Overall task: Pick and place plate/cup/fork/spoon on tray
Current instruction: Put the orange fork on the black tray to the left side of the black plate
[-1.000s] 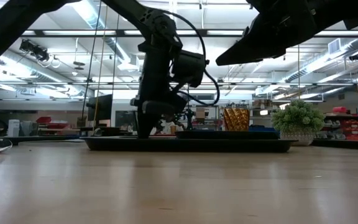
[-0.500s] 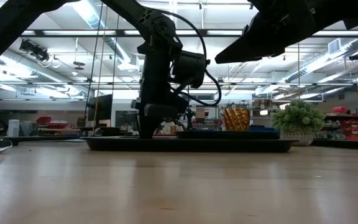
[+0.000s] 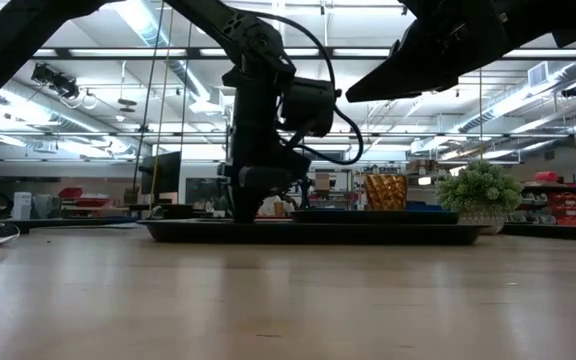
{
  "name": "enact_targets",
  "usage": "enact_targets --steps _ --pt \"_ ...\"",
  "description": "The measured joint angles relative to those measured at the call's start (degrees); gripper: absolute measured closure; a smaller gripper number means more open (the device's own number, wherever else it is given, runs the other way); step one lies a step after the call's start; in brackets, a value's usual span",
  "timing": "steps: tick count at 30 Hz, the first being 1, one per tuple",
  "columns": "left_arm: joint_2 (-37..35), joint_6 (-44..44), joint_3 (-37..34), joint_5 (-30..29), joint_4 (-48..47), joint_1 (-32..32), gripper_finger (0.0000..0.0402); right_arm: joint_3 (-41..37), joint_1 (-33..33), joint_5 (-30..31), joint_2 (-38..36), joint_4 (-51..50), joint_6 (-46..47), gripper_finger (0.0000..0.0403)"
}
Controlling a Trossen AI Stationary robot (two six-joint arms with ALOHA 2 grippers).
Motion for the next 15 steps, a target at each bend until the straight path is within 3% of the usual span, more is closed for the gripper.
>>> enact_targets --steps 15 --pt "-0.02 1.66 3.04 0.17 4.36 -0.5 0.035 0.0 0.0 0.0 0.0 0.0 0.1 0.0322"
